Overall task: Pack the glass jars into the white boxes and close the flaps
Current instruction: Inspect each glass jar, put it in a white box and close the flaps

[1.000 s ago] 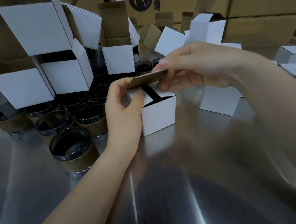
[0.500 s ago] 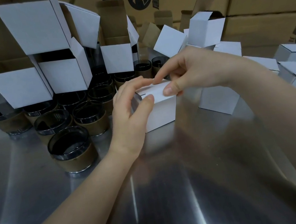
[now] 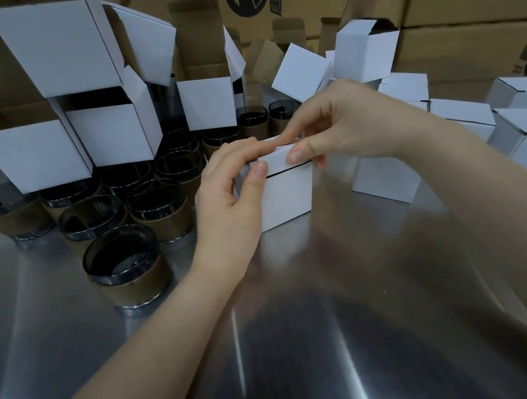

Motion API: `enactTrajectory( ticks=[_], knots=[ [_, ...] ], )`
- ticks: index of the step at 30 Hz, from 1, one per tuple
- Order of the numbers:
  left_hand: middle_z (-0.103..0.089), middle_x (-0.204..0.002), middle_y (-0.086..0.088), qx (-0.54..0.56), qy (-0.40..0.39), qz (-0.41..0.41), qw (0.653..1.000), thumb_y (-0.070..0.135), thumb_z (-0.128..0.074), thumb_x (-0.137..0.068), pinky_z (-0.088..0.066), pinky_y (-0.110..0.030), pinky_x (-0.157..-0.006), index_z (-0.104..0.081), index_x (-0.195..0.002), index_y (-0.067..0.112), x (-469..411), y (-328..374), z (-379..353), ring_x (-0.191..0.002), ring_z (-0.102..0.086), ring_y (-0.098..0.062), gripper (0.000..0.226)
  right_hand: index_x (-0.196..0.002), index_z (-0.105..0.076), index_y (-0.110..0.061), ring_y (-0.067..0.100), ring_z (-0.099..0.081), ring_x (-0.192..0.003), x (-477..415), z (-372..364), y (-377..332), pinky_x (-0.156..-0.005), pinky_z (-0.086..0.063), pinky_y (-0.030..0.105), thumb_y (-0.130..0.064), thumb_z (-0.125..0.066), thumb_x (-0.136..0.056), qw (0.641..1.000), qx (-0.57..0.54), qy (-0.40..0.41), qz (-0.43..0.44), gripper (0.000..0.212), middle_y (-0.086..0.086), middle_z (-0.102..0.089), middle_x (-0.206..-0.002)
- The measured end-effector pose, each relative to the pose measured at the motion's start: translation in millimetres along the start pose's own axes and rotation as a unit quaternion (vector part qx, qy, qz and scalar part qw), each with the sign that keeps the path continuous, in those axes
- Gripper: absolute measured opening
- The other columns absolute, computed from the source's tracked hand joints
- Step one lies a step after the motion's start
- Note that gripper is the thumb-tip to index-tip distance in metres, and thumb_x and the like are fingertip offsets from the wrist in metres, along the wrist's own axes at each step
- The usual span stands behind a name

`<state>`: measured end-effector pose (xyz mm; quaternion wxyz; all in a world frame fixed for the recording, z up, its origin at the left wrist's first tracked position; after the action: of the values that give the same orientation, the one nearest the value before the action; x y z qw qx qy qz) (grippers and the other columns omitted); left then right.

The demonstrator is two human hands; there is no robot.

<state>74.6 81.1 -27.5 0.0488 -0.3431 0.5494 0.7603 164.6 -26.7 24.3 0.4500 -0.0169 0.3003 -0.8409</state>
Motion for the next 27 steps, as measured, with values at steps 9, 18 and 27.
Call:
enactTrajectory(
  ticks=[9, 18, 27],
  knots=[
    [-0.059, -0.123, -0.006, 0.007, 0.006, 0.013, 1.000, -0.001, -0.055, -0.095, -0.041, -0.042, -0.106, -0.066, -0.108, 0.023, -0.5, -5.6, -0.1, -0.121, -0.052, -0.016, 0.029, -0.098, -0.077, -0.022, 0.013, -0.065, -0.059, -1.1, -1.4, 3.0, -0.065, -0.048, 0.020, -0.026, -0.079, -0.079, 1.000, 0.017, 0.011, 0.008, 0.020, 0.002, -0.068, -0.062],
    [-0.060, -0.122, -0.003, 0.004, 0.011, 0.018, 1.000, 0.001, -0.055, -0.095, -0.041, -0.036, -0.107, -0.066, -0.109, 0.024, -1.3, -7.1, 0.6, -0.121, -0.052, -0.011, 0.029, -0.088, -0.070, -0.034, 0.013, -0.064, -0.059, 0.1, -3.6, 4.2, -0.072, -0.052, 0.033, -0.026, -0.076, -0.083, 0.999, 0.009, 0.028, 0.015, 0.011, 0.009, -0.070, -0.070],
    [-0.057, -0.123, 0.000, 0.005, 0.005, 0.028, 1.000, 0.000, -0.054, -0.095, -0.040, -0.045, -0.107, -0.065, -0.104, 0.029, 0.2, -7.0, -0.5, -0.122, -0.051, -0.023, 0.032, -0.093, -0.073, -0.024, 0.019, -0.066, -0.063, -1.9, -6.9, 4.9, -0.069, -0.051, 0.031, -0.028, -0.077, -0.081, 1.000, 0.005, -0.008, -0.006, 0.014, 0.006, -0.067, -0.066]
  ],
)
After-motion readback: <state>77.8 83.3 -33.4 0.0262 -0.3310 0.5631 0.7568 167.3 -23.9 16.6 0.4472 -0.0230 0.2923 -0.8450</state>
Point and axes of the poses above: each hand's wrist, its own x-axis away from the middle knuckle, its own z-axis out of the back of the hand, y = z × x, the point moved 9 cm from there along -x, towards the middle knuckle
